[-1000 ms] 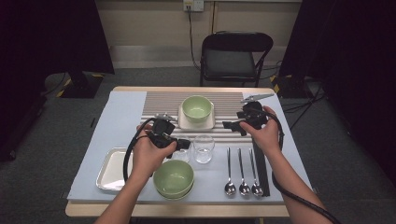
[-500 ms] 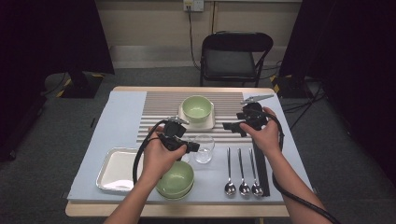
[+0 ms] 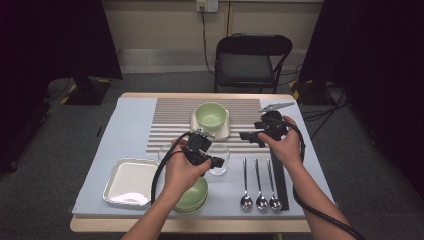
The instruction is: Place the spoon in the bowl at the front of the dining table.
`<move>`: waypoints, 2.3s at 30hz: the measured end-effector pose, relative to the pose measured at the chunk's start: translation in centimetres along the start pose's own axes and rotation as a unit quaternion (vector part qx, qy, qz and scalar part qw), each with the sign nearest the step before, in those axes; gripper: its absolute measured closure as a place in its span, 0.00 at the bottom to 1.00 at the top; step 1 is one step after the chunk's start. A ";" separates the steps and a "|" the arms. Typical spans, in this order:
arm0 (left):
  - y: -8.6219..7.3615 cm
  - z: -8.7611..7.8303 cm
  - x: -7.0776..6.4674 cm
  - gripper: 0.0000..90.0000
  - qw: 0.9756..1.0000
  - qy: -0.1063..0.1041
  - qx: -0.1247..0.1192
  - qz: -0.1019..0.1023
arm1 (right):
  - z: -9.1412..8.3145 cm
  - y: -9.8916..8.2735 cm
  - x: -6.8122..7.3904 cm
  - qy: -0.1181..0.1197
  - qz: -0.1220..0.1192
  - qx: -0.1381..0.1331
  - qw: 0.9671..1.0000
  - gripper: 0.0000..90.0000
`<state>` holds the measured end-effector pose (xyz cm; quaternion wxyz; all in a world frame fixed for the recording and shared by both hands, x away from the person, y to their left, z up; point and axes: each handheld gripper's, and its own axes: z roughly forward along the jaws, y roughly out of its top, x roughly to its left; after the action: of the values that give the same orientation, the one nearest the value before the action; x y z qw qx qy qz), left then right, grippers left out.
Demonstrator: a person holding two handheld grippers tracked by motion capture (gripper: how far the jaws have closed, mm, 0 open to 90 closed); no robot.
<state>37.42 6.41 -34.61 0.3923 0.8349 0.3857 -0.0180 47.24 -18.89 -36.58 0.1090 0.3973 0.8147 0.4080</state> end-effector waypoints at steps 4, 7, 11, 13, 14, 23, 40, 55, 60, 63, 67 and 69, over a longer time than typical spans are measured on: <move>0.0 0.5 -0.4 1.00 1.000 -0.002 0.000 0.003 | 0.0 -0.1 0.0 0.002 0.004 -0.002 1.000 0.21; -0.1 0.8 -0.6 1.00 1.000 -0.004 0.000 0.002 | 0.1 -0.2 0.0 0.003 0.004 -0.003 1.000 0.21; -0.1 1.4 -1.1 1.00 1.000 -0.010 0.005 0.006 | 0.1 -0.2 0.0 0.003 0.002 -0.001 1.000 0.21; -0.1 1.8 -1.4 1.00 1.000 -0.011 0.011 0.009 | 0.0 -0.3 0.0 0.002 0.002 -0.001 1.000 0.21; -0.2 2.0 -1.5 1.00 1.000 -0.013 0.011 0.009 | 0.0 -0.3 0.0 0.002 0.002 -0.001 1.000 0.21; -0.1 3.9 -2.5 1.00 0.999 -0.018 0.032 0.020 | 0.0 -0.5 -0.1 0.004 0.001 0.000 1.000 0.21; -0.4 6.2 -3.8 1.00 0.998 -0.015 0.051 0.032 | 0.1 -1.0 -0.1 0.011 -0.001 0.001 1.000 0.21; -1.2 8.2 -4.8 1.00 0.997 -0.007 0.060 0.037 | 0.1 -1.4 0.1 0.013 -0.001 0.000 1.000 0.21; -1.5 8.8 -5.2 1.00 0.998 -0.011 0.058 0.038 | 0.2 -1.8 0.0 0.013 -0.002 -0.003 1.000 0.21; -1.9 9.3 -5.2 1.00 0.997 -0.012 0.064 0.037 | 0.2 -2.0 -0.1 0.013 -0.001 -0.001 1.000 0.21; -2.3 9.9 -5.3 1.00 0.997 -0.008 0.069 0.039 | 0.2 -2.2 0.0 0.014 -0.003 -0.001 1.000 0.21; -2.4 10.0 -5.3 1.00 0.997 -0.009 0.067 0.037 | 0.2 -2.2 0.1 0.014 -0.004 -0.001 1.000 0.21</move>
<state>34.82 -2.69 -41.33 0.3395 0.8727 0.3489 -0.0370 46.04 -19.51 -38.36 0.0999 0.3883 0.8172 0.4141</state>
